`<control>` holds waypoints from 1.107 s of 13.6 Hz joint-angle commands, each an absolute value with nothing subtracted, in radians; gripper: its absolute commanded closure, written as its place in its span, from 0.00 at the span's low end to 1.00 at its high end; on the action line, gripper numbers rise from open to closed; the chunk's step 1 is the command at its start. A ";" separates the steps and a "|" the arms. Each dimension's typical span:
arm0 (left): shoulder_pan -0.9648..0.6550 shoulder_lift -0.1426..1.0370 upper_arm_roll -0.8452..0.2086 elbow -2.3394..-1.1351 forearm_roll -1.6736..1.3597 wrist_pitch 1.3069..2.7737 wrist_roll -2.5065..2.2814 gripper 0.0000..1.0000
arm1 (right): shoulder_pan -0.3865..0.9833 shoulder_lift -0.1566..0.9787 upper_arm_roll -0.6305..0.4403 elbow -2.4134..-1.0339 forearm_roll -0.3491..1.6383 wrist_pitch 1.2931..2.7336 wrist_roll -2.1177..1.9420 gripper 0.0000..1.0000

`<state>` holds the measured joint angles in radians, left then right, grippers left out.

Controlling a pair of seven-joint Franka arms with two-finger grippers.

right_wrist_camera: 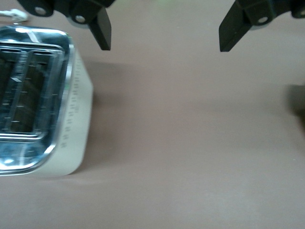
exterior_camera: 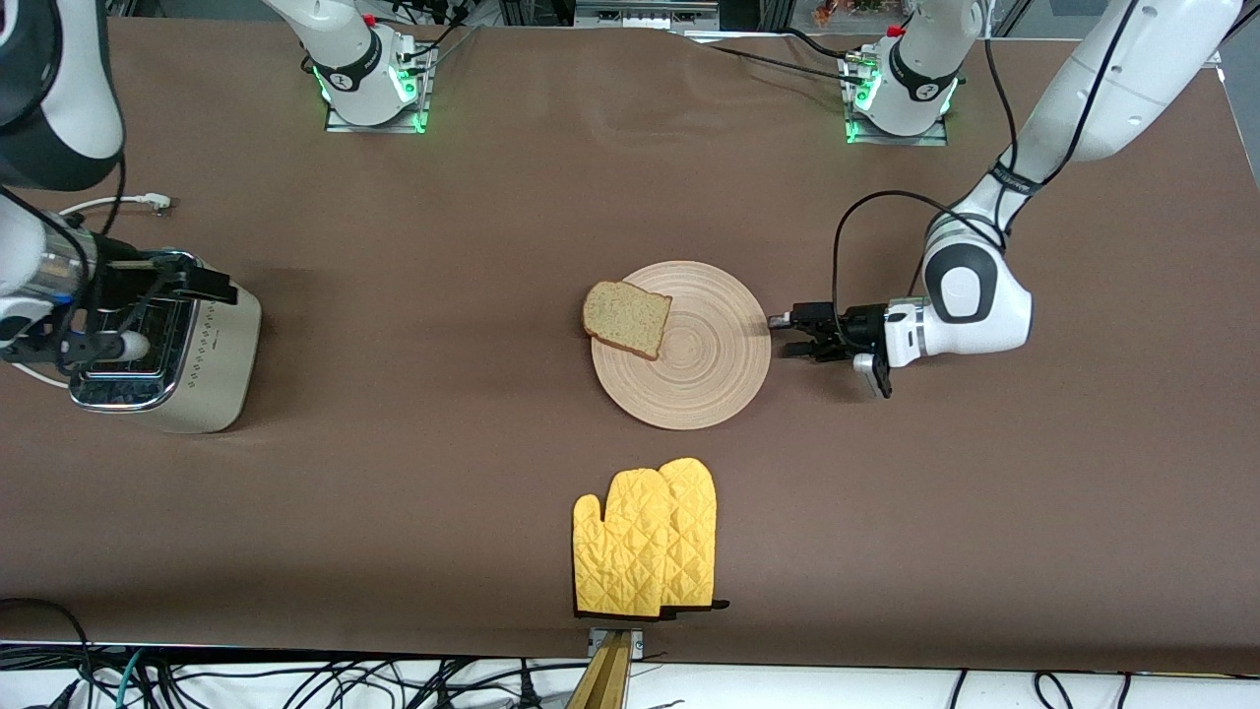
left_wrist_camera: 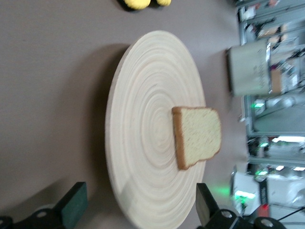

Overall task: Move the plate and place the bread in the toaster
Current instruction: 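Release the plate with the left gripper while the right gripper reaches the bread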

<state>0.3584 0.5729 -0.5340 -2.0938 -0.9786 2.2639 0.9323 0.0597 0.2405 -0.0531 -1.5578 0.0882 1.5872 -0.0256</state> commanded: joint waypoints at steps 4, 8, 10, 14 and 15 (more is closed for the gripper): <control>0.357 0.408 -0.528 -2.094 -0.567 2.252 0.626 0.00 | 0.103 0.301 -0.054 -1.551 0.250 1.595 0.041 0.00; 0.350 0.310 -0.540 -2.082 -0.278 2.202 0.392 0.00 | 0.109 0.339 -0.054 -1.613 0.362 1.675 0.041 0.00; 0.339 0.246 -0.567 -2.042 -0.130 2.127 0.231 0.00 | 0.123 0.339 -0.054 -1.678 0.412 1.741 0.041 0.00; 0.339 0.204 -0.672 -1.864 0.124 1.864 -0.078 0.00 | 0.164 0.339 -0.052 -1.787 0.483 1.851 0.075 0.00; 0.341 0.196 -0.686 -1.800 0.138 1.789 -0.110 0.00 | 0.175 0.339 -0.052 -1.819 0.520 1.885 0.075 0.00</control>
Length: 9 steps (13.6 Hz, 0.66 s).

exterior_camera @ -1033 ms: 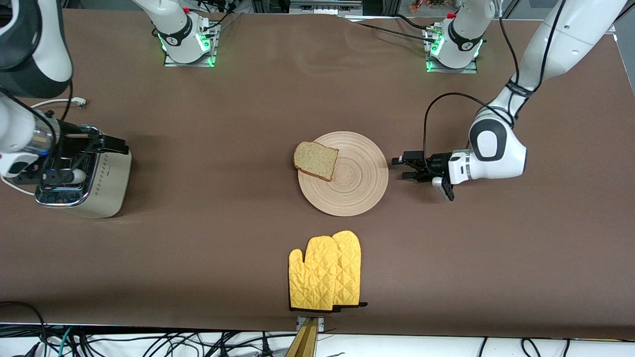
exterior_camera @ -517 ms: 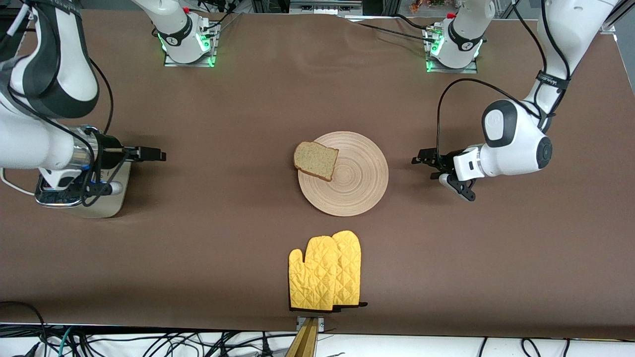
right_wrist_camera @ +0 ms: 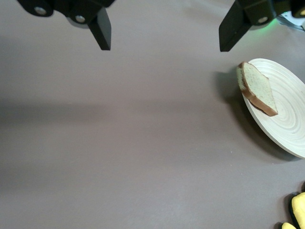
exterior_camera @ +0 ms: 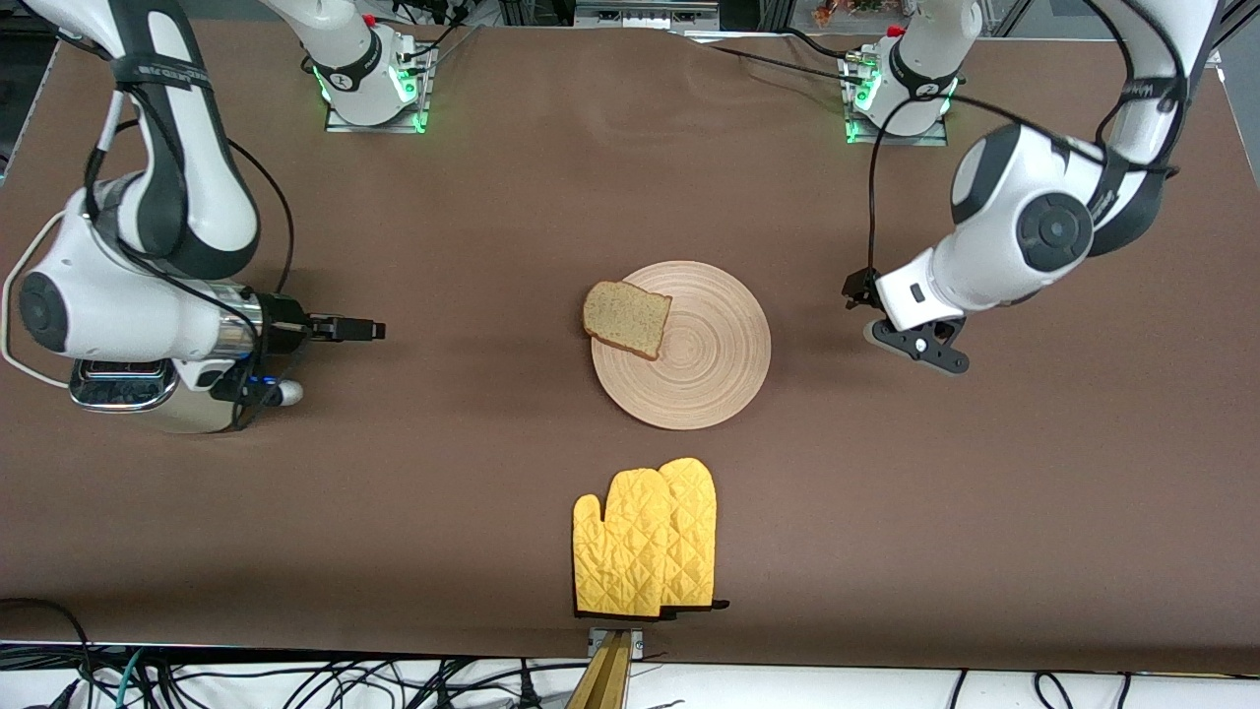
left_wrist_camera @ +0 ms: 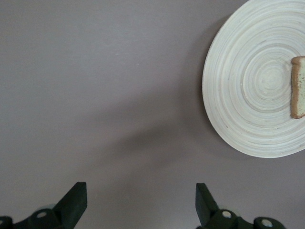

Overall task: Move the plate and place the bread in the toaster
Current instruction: 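Release the plate with the left gripper while the right gripper reaches the bread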

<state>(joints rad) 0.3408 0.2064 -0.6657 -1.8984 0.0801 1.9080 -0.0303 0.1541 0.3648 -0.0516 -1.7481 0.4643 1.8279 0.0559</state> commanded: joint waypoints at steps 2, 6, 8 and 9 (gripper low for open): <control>0.339 0.171 -0.675 -1.657 0.133 1.612 -0.130 0.00 | 0.199 0.339 -0.045 -1.877 0.577 1.954 0.075 0.00; 0.269 0.008 -0.513 -1.638 0.079 1.618 -0.141 0.00 | 0.284 0.342 -0.040 -1.963 0.665 2.089 0.077 0.00; 0.090 0.017 -0.294 -1.637 0.066 1.643 -0.129 0.00 | 0.317 0.363 -0.040 -1.977 0.722 2.137 0.077 0.00; 0.036 0.020 -0.229 -1.646 0.066 1.650 -0.124 0.00 | 0.330 0.379 -0.040 -1.977 0.750 2.144 0.077 0.00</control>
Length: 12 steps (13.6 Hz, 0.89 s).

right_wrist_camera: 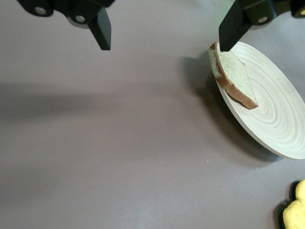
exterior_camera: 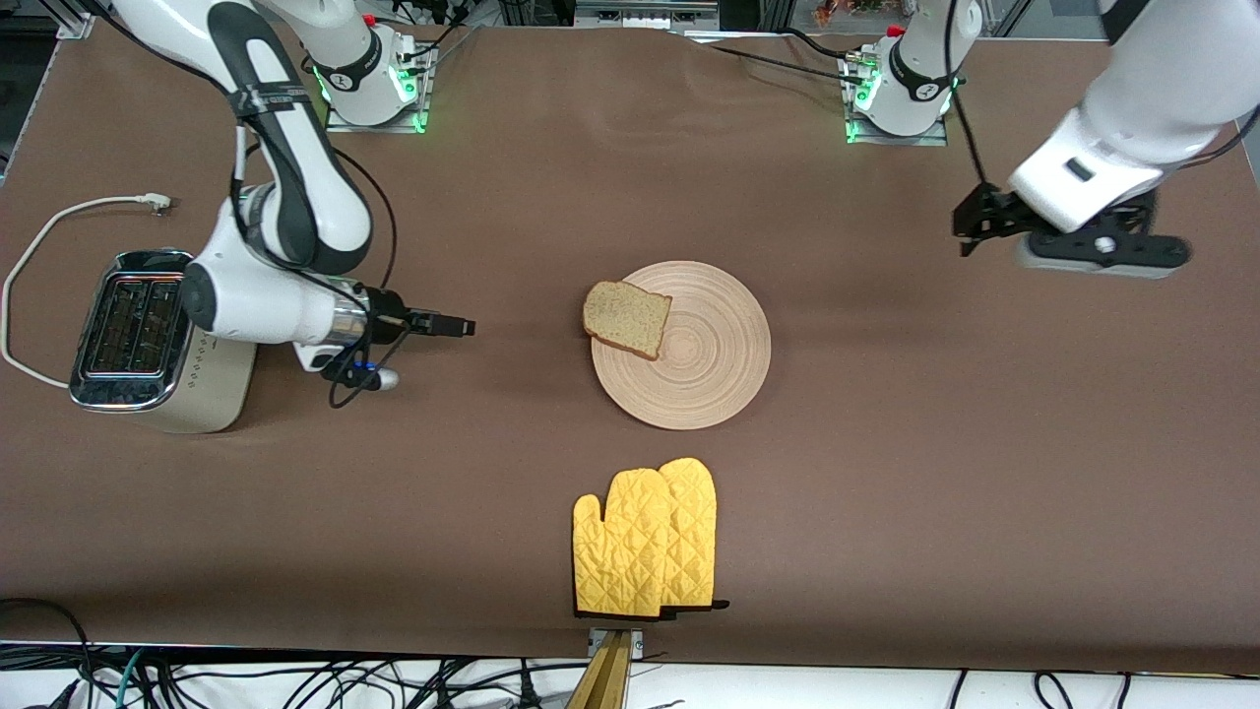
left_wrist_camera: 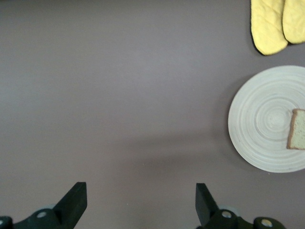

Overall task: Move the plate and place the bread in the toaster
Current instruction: 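Release the plate with the left gripper while the right gripper reaches the bread, then lower the right gripper onto the bread slice and grasp its crust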

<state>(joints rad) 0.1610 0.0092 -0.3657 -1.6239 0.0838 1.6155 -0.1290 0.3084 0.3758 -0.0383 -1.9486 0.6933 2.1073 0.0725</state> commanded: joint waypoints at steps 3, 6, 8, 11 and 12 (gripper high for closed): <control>-0.001 0.018 -0.152 -1.657 0.026 1.652 -0.126 0.00 | 0.376 0.413 -0.040 -1.979 0.853 2.200 0.077 0.00; -0.041 0.038 -0.087 -1.645 -0.032 1.651 -0.126 0.00 | 0.449 0.452 -0.040 -1.979 0.978 2.273 0.077 0.00; -0.038 0.038 -0.095 -1.644 -0.032 1.641 -0.126 0.00 | 0.506 0.472 -0.040 -1.979 1.026 2.342 0.077 0.00; -0.037 0.044 -0.094 -1.641 -0.032 1.644 -0.127 0.00 | 0.563 0.489 -0.040 -1.979 1.074 2.407 0.078 0.00; -0.035 0.044 -0.094 -1.643 -0.031 1.641 -0.126 0.00 | 0.580 0.498 -0.040 -1.979 1.077 2.422 0.078 0.00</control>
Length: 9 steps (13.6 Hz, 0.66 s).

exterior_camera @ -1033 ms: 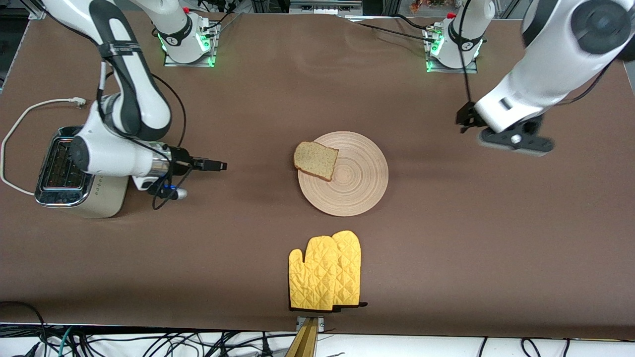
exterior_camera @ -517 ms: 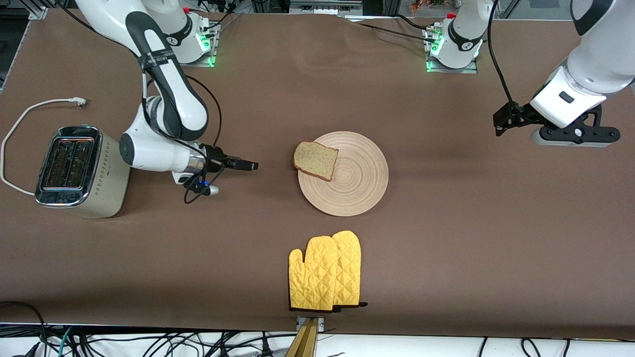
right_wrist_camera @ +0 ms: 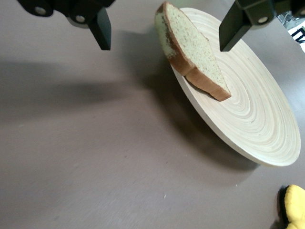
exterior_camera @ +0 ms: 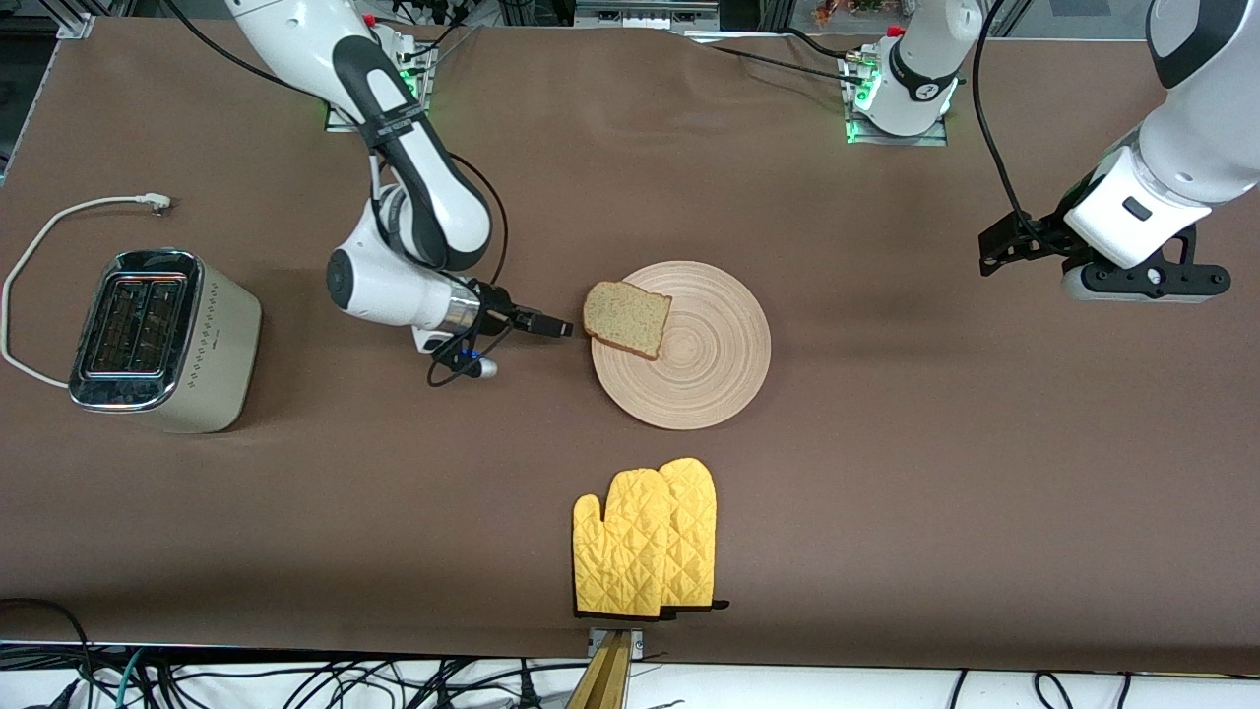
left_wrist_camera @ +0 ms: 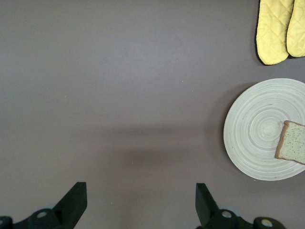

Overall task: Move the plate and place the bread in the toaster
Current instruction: 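Lower the right gripper onto the bread slice and grasp its crust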

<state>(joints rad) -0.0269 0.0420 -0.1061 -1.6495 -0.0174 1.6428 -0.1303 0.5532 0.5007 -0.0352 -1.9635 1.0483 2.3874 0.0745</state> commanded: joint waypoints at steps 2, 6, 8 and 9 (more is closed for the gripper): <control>-0.034 0.040 -0.095 -1.646 -0.031 1.626 -0.124 0.00 | 0.603 0.511 -0.040 -1.979 1.100 2.448 0.078 0.00; -0.034 0.040 -0.097 -1.644 -0.031 1.617 -0.124 0.00 | 0.643 0.532 -0.040 -1.974 1.140 2.503 0.080 0.00; -0.034 0.040 -0.095 -1.643 -0.031 1.614 -0.124 0.00 | 0.644 0.532 -0.040 -1.974 1.143 2.505 0.080 0.00; -0.035 0.040 -0.097 -1.643 -0.031 1.614 -0.124 0.00 | 0.646 0.532 -0.040 -1.974 1.143 2.507 0.084 0.00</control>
